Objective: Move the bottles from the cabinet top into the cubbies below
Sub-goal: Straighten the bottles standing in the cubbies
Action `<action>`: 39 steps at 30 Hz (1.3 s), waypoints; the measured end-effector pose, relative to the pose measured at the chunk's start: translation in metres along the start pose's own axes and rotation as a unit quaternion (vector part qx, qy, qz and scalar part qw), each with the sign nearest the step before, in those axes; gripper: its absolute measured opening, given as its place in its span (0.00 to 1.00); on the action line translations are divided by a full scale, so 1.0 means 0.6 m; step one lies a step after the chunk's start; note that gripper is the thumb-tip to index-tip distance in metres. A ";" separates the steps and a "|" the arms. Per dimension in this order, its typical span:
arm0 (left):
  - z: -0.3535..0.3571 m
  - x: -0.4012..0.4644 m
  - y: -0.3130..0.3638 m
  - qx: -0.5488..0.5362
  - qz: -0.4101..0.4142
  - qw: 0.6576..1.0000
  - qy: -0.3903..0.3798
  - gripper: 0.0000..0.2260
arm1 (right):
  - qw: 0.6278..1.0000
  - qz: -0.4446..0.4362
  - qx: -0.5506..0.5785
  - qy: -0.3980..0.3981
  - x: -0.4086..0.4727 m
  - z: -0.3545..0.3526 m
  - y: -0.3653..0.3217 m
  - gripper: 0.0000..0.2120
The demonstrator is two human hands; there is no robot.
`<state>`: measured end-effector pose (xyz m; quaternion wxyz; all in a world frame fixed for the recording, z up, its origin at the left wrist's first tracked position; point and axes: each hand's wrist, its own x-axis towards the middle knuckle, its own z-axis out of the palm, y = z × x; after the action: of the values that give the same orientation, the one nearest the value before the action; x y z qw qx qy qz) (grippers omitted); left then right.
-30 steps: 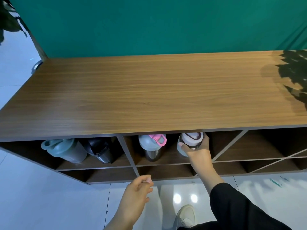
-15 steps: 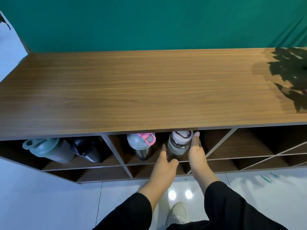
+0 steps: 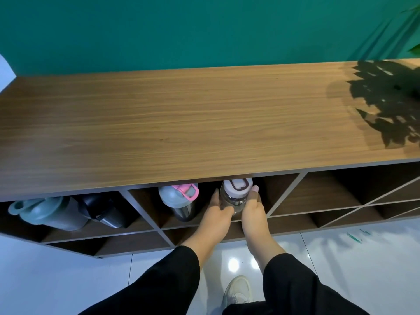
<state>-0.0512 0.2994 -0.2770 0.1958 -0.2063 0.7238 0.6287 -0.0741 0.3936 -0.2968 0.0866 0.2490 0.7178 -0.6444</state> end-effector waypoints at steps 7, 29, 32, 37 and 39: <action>0.009 0.017 -0.001 0.005 -0.004 1.000 -0.013 0.34 | 1.000 0.015 -0.008 0.010 -0.009 -0.008 -0.008 0.29; -0.120 -0.074 -0.084 -0.097 0.026 0.981 0.166 0.34 | 0.960 -0.089 -0.172 -0.202 -0.024 0.103 -0.002 0.30; -0.129 -0.060 -0.079 -0.080 0.027 0.985 0.150 0.34 | 0.946 -0.094 -0.197 -0.240 -0.026 0.113 0.004 0.28; -0.155 -0.028 -0.067 -0.050 0.017 0.986 0.159 0.31 | 0.946 -0.120 -0.192 -0.231 -0.040 0.110 0.008 0.26; -0.159 -0.023 -0.063 -0.055 0.011 0.987 0.153 0.30 | 0.945 -0.121 -0.194 -0.232 -0.044 0.106 0.007 0.26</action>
<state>-0.0214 0.2009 -0.2881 0.0641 -0.3024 0.7120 0.6304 -0.0620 0.3261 -0.2989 0.2192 -0.0177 0.8134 -0.5385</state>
